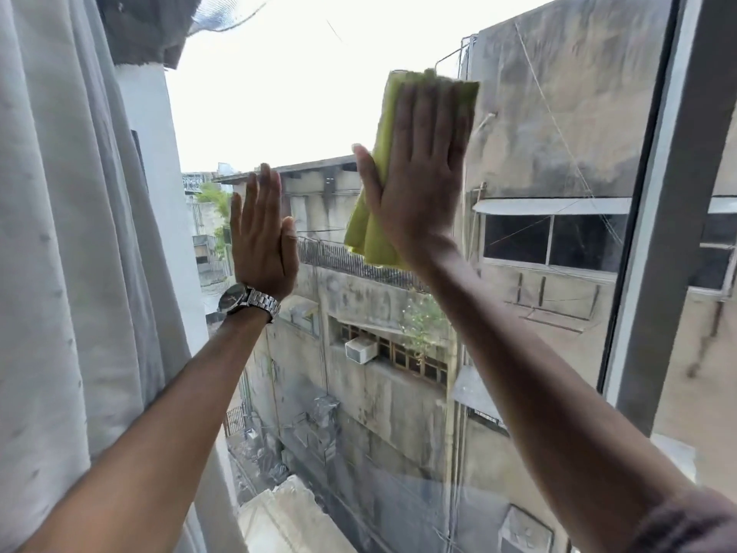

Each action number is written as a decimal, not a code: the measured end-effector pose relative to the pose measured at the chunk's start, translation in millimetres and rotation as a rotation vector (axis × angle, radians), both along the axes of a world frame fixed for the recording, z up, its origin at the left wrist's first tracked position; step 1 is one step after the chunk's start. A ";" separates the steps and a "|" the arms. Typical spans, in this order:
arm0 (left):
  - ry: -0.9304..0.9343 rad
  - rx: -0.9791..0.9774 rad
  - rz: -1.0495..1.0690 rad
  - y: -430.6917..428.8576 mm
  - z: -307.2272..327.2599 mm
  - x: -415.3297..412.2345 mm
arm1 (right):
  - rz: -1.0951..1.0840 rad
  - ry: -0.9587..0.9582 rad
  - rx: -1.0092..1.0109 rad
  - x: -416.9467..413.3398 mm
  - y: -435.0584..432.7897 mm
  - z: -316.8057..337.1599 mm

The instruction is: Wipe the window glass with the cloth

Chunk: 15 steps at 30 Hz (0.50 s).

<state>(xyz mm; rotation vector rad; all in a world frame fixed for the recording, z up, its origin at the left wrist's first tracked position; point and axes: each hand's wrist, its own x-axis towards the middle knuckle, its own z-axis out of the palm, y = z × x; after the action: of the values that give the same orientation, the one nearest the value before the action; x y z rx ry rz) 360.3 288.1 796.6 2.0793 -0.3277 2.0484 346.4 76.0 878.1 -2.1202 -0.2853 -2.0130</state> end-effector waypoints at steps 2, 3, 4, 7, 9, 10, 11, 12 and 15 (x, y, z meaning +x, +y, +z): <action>-0.016 0.007 0.002 -0.7 1.7 -0.5 | 0.039 -0.019 -0.270 2.1 20.5 -35.8; -0.019 0.011 0.007 -0.7 1.7 -1.8 | 0.058 0.000 -0.426 0.2 23.5 -65.1; -0.024 0.009 0.015 -0.6 1.5 -3.2 | 0.071 0.039 -0.555 -2.9 20.1 -98.2; -0.020 0.024 0.063 2.7 2.5 -6.5 | 0.008 0.128 -0.734 -11.6 -24.8 -187.3; -0.009 0.039 0.095 1.4 2.6 -11.4 | -0.095 0.141 -0.735 -15.6 -71.7 -217.6; 0.005 0.039 0.104 -0.4 2.8 -13.7 | -0.118 0.131 -0.693 -17.7 -94.6 -221.7; 0.020 0.034 0.105 -1.9 2.8 -14.3 | -0.130 0.127 -0.632 -18.7 -114.3 -219.1; 0.031 0.030 0.099 -3.8 2.9 -14.9 | -0.144 0.131 -0.563 -19.3 -129.9 -210.4; 0.024 0.028 0.071 -5.9 2.5 -13.1 | -0.156 0.101 -0.322 -14.0 -144.3 -154.8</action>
<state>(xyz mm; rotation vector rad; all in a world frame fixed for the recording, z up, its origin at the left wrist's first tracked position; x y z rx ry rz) 347.3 282.2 799.1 2.1598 -0.2841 2.0681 332.4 -68.3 723.3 -2.5002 -0.4683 -2.0506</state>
